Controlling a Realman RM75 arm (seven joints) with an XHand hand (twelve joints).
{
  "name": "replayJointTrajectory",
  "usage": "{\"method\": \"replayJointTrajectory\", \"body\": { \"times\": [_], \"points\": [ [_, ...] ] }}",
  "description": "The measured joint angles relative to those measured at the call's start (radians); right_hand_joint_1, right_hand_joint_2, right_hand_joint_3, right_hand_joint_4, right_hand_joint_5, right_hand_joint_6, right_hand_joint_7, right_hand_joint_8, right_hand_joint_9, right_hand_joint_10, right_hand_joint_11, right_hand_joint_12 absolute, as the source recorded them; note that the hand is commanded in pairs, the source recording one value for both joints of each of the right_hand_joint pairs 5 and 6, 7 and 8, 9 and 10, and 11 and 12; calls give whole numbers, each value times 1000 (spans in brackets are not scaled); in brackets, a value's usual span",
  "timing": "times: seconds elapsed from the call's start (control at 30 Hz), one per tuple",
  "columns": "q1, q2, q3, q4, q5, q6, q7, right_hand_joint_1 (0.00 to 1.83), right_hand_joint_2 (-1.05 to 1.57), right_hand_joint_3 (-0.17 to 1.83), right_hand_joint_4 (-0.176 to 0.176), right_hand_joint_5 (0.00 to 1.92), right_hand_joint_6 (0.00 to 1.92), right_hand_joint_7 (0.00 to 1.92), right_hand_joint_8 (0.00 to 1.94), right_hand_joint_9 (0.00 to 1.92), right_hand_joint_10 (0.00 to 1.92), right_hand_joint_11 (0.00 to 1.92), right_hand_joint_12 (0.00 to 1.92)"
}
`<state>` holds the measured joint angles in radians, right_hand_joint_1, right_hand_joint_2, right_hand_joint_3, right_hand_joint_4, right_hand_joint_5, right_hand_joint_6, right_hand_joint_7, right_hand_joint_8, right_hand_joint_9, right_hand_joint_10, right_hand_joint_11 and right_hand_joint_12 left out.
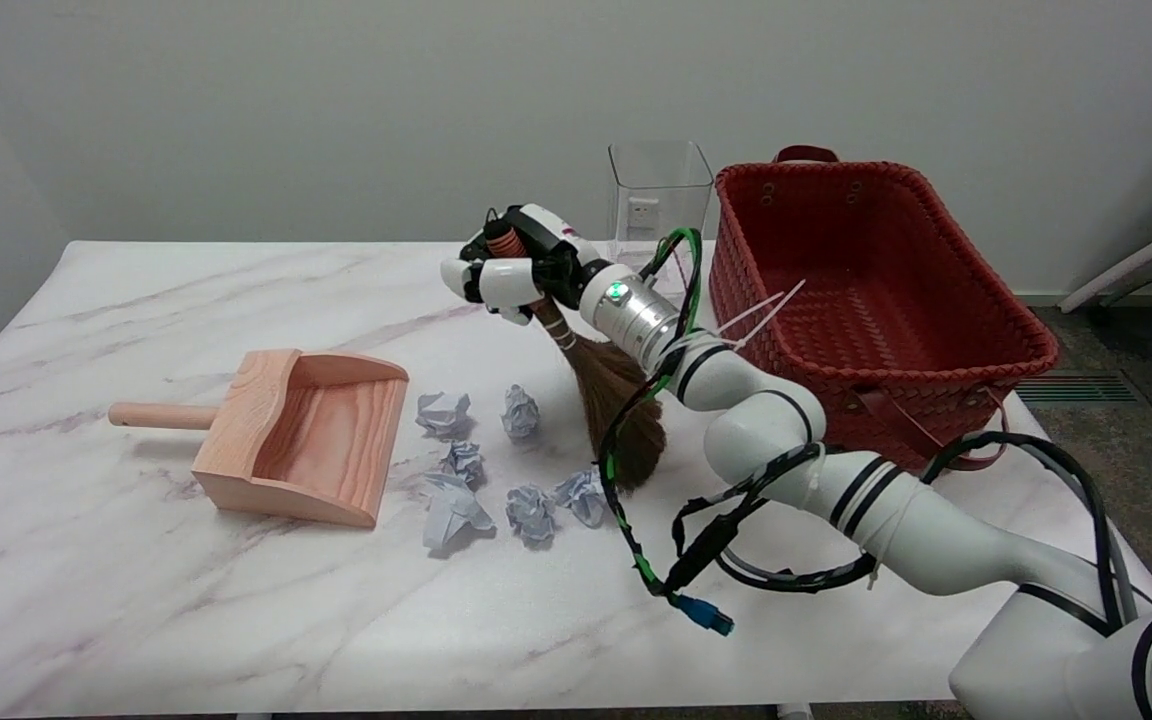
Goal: Sweep the paper ball into the dustpan.
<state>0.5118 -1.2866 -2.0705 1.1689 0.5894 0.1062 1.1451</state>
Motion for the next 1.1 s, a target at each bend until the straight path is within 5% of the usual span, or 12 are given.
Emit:
{"method": "replayJointTrajectory", "body": {
  "times": [1.1],
  "points": [
    [96, -258, -72, -122, 2, 2, 39, 1030, 1253, 1263, 0, 1920, 1920, 1920, 1920, 1920, 1920, 1844, 1844]
  ]
}}
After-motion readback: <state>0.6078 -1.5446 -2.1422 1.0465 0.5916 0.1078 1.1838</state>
